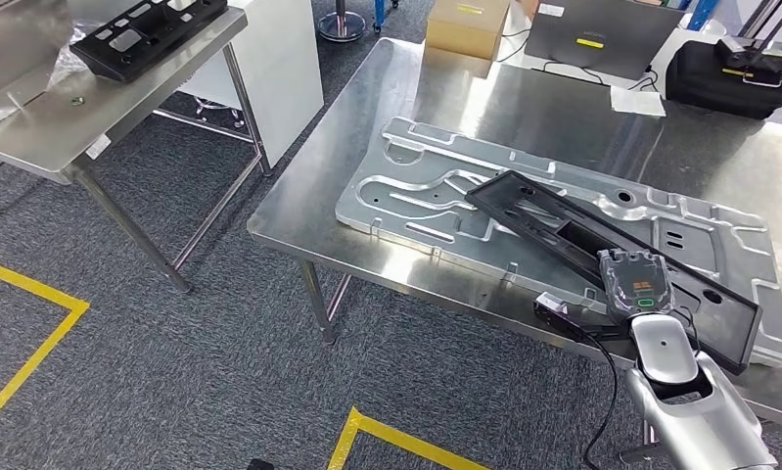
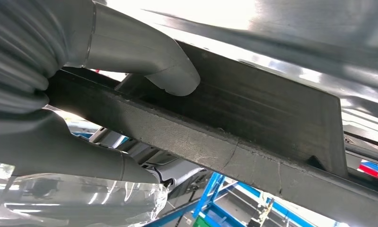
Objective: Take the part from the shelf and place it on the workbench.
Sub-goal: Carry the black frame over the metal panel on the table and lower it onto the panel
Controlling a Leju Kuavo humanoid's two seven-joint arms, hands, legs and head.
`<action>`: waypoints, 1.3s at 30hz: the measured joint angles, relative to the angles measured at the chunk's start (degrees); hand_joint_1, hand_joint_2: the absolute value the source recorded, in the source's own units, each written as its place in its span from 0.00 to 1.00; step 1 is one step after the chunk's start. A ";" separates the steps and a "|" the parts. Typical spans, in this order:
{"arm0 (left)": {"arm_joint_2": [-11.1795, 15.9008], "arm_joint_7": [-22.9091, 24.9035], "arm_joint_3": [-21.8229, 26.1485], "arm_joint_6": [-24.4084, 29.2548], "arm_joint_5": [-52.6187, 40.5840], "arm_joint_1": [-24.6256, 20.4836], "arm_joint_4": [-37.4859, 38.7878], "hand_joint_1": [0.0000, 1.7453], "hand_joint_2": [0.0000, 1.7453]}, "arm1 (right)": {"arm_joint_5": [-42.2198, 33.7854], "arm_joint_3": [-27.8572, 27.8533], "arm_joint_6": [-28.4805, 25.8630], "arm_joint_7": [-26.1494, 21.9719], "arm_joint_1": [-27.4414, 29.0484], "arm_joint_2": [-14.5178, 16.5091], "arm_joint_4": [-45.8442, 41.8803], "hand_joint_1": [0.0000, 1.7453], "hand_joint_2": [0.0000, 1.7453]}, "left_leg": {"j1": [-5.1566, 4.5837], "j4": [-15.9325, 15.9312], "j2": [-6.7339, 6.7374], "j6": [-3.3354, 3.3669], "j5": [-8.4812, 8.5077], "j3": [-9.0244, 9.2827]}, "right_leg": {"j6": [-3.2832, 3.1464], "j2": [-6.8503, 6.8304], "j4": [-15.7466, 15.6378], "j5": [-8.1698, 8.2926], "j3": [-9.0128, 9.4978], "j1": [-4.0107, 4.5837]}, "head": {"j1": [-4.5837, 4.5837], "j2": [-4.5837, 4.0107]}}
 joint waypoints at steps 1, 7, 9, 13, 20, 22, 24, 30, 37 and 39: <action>-0.04 -0.20 0.09 -0.24 0.03 0.00 -0.01 0.00 1.00 | 0.14 0.01 0.01 -0.12 -0.04 0.02 0.05 1.00 1.00 | 0.00 0.00 0.00 0.00 0.00 0.00 | 0.00 0.00 0.00 0.00 0.00 0.00 | 0.00 0.00; -0.19 -0.99 0.61 -1.67 0.12 -0.06 0.02 0.00 1.00 | 2.36 0.23 0.19 0.31 -0.03 0.05 0.25 1.00 1.00 | 0.00 0.00 0.00 0.00 0.00 0.00 | 0.00 0.00 0.00 0.00 -0.01 0.00 | -0.01 0.00; -0.19 -1.05 0.72 -1.89 0.12 -0.13 0.02 0.00 1.00 | 2.57 0.26 0.29 0.56 -0.13 -0.03 0.14 1.00 1.00 | 0.00 0.00 0.00 0.00 0.00 0.00 | 0.00 0.00 0.00 0.00 0.00 0.00 | -0.01 0.00; -0.19 -1.19 0.93 -1.92 0.09 -0.14 0.04 0.00 1.00 | 1.28 -0.39 0.15 0.94 -1.37 -0.35 -0.29 1.00 1.00 | -0.01 0.00 0.01 0.00 0.01 -0.02 | 0.02 0.03 0.03 0.02 0.02 -0.01 | -0.01 0.00; -0.19 -1.66 1.40 -2.15 0.04 -0.18 0.06 0.00 1.00 | 0.43 -1.33 2.23 0.29 -6.96 -2.17 -1.06 1.00 1.00 | -0.04 0.01 0.00 0.04 0.04 0.01 | 0.06 0.00 0.06 0.04 -0.04 -0.03 | -0.01 0.00; -0.19 -1.74 1.68 -2.29 0.04 -0.12 0.07 0.00 1.00 | 0.21 -1.34 2.24 0.22 -7.16 -2.49 -1.12 1.00 1.00 | -0.04 0.01 -0.03 0.04 0.05 -0.01 | 0.06 -0.03 0.06 0.04 -0.03 -0.03 | -0.01 0.00; -0.19 -1.85 1.93 -2.38 0.05 -0.09 0.10 0.00 1.00 | 0.14 -1.34 2.17 0.26 -7.14 -2.62 -1.14 1.00 1.00 | -0.04 0.01 -0.02 0.04 0.05 -0.02 | 0.06 -0.01 0.06 0.04 -0.02 -0.03 | -0.01 0.00; -0.29 -2.09 2.40 -3.32 0.20 -0.35 0.17 0.00 1.00 | 0.28 -1.15 2.38 0.44 -6.79 -2.75 -1.29 1.00 1.00 | -0.01 -2.42 0.03 1.49 -0.63 2.02 | 1.31 -0.01 -0.14 -0.67 0.77 -0.27 | 0.00 0.00; -0.38 -1.86 2.74 -3.68 0.16 -0.29 0.89 0.00 1.00 | 0.69 -0.75 2.49 0.28 -3.82 -3.05 -0.58 1.00 1.00 | 0.12 -1.45 0.11 1.47 -3.49 4.86 | 1.38 0.15 13.04 -1.33 -9.71 -0.48 | 0.09 0.00; -0.43 -1.60 2.84 -3.65 0.15 -0.36 0.98 0.00 1.00 | 0.85 -0.67 2.73 0.33 -3.39 -3.06 -0.39 1.00 1.00 | 0.10 0.19 0.12 0.76 -5.23 5.29 | 1.49 -0.03 6.18 2.91 -7.40 -0.66 | 0.09 0.00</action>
